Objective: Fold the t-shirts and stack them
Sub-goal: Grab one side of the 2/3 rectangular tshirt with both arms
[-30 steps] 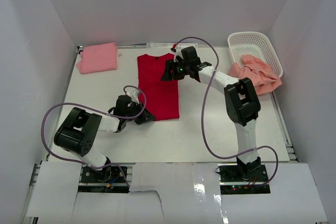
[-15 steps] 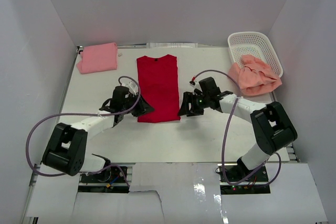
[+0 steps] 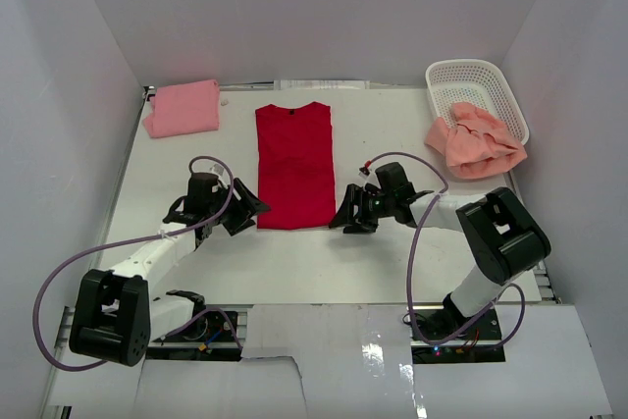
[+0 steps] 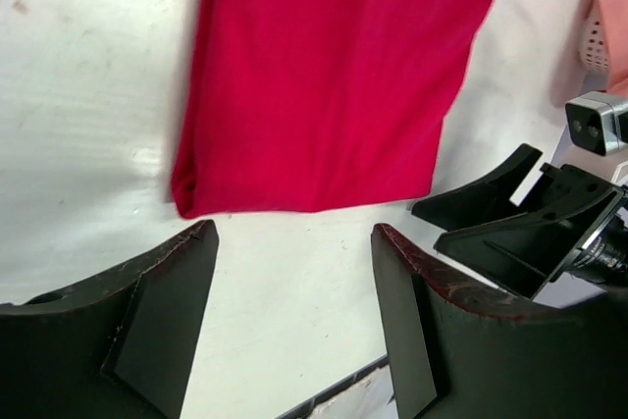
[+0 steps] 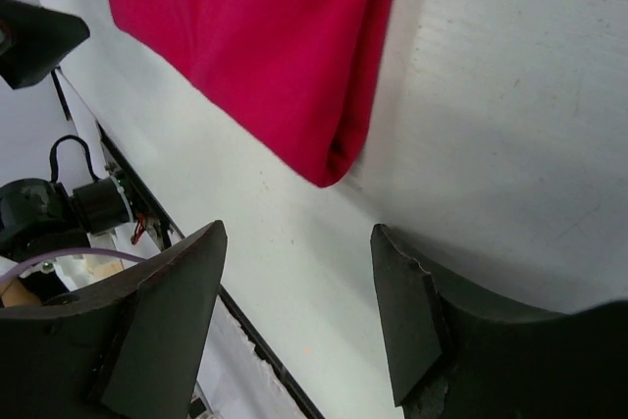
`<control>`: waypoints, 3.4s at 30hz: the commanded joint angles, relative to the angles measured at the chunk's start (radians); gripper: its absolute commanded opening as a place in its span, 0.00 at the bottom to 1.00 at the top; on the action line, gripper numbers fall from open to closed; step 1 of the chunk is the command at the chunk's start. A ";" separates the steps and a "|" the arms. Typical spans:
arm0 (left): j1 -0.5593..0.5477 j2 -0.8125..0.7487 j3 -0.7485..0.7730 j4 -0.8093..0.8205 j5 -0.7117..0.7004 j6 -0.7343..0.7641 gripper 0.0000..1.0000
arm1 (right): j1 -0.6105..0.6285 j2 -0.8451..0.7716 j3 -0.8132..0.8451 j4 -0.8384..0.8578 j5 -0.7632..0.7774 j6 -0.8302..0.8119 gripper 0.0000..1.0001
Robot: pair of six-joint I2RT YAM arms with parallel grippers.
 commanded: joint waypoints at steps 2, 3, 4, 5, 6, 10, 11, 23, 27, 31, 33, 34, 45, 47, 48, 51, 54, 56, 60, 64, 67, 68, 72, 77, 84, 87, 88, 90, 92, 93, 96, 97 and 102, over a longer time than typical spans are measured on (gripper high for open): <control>0.019 -0.005 -0.029 0.002 0.029 -0.043 0.75 | 0.006 0.063 -0.024 0.160 -0.038 0.087 0.67; 0.021 -0.006 -0.032 0.004 0.029 -0.046 0.74 | 0.008 0.070 -0.023 0.168 -0.030 0.089 0.67; 0.024 -0.009 -0.034 0.002 0.029 -0.051 0.74 | 0.006 0.086 -0.021 0.171 -0.023 0.089 0.67; 0.025 -0.012 -0.037 0.001 0.024 -0.052 0.74 | 0.008 0.093 -0.020 0.175 -0.011 0.089 0.67; 0.027 -0.012 -0.037 -0.001 0.021 -0.055 0.74 | 0.008 0.100 -0.018 0.182 -0.003 0.089 0.67; 0.036 -0.020 -0.046 0.000 0.018 -0.061 0.74 | 0.008 0.135 -0.003 0.192 0.028 0.084 0.65; 0.037 -0.022 -0.048 0.002 0.018 -0.061 0.74 | 0.008 0.141 0.003 0.188 0.031 0.082 0.65; 0.051 -0.006 -0.066 0.007 0.023 -0.055 0.73 | 0.010 0.169 0.020 0.168 0.097 0.055 0.48; 0.054 0.001 -0.081 0.019 0.020 -0.057 0.74 | 0.010 0.173 0.020 0.171 0.108 0.050 0.37; 0.054 0.032 -0.101 0.050 0.015 -0.064 0.73 | 0.014 0.175 0.045 0.137 0.128 0.017 0.31; 0.054 0.047 -0.109 0.060 0.015 -0.068 0.73 | 0.016 0.169 0.059 0.122 0.146 0.000 0.24; 0.053 0.053 -0.112 0.074 0.015 -0.066 0.73 | 0.016 0.166 0.062 0.117 0.149 -0.003 0.20; 0.054 0.099 -0.157 0.151 -0.082 -0.055 0.68 | 0.040 0.169 0.088 0.094 0.157 -0.022 0.08; 0.054 0.122 -0.157 0.152 -0.076 -0.058 0.66 | 0.040 0.172 0.095 0.087 0.157 -0.023 0.08; 0.054 0.151 -0.155 0.181 -0.069 -0.057 0.65 | 0.040 0.170 0.097 0.083 0.158 -0.025 0.08; 0.054 0.185 -0.150 0.213 -0.049 -0.055 0.65 | 0.042 0.172 0.100 0.080 0.160 -0.026 0.08; 0.053 0.233 -0.140 0.224 -0.022 -0.043 0.63 | 0.043 0.173 0.105 0.077 0.161 -0.027 0.08; 0.053 0.248 -0.135 0.220 -0.025 -0.032 0.61 | 0.042 0.172 0.105 0.076 0.163 -0.025 0.08; 0.053 0.242 -0.138 0.214 -0.037 -0.026 0.38 | 0.043 0.172 0.106 0.071 0.168 -0.025 0.08; 0.053 0.230 -0.135 0.194 -0.043 -0.025 0.00 | 0.045 0.173 0.111 0.065 0.171 -0.025 0.08; 0.054 0.225 -0.134 0.189 -0.036 -0.017 0.00 | 0.046 0.166 0.114 0.051 0.181 -0.031 0.08; 0.054 0.225 -0.132 0.191 -0.030 -0.014 0.00 | 0.046 0.161 0.114 0.048 0.183 -0.031 0.08; 0.053 0.219 -0.134 0.194 0.000 -0.003 0.00 | 0.049 0.152 0.114 0.036 0.184 -0.034 0.08; 0.053 0.199 -0.147 0.185 0.036 0.000 0.00 | 0.054 0.118 0.099 0.004 0.191 -0.040 0.08; 0.044 0.173 -0.163 0.108 0.130 0.014 0.00 | 0.085 0.017 0.008 -0.055 0.204 -0.048 0.08; 0.030 0.133 -0.173 0.063 0.153 0.020 0.00 | 0.103 -0.034 -0.038 -0.082 0.192 -0.042 0.08; 0.021 0.123 -0.175 0.050 0.156 0.021 0.00 | 0.108 -0.061 -0.050 -0.091 0.189 -0.039 0.08; 0.011 0.093 -0.181 0.019 0.164 0.024 0.00 | 0.125 -0.094 -0.088 -0.116 0.186 -0.024 0.08; -0.001 0.078 -0.192 0.005 0.168 0.026 0.00 | 0.137 -0.141 -0.112 -0.136 0.183 -0.011 0.08; -0.004 0.070 -0.204 0.004 0.182 0.028 0.00 | 0.147 -0.156 -0.122 -0.140 0.183 -0.001 0.08; -0.007 0.046 -0.233 -0.012 0.193 0.023 0.20 | 0.157 -0.206 -0.151 -0.147 0.191 0.012 0.08; -0.006 0.034 -0.241 -0.019 0.188 0.018 0.30 | 0.157 -0.216 -0.153 -0.147 0.194 0.015 0.08; -0.007 -0.045 -0.285 -0.035 0.187 -0.021 0.55 | 0.163 -0.213 -0.142 -0.147 0.197 0.016 0.08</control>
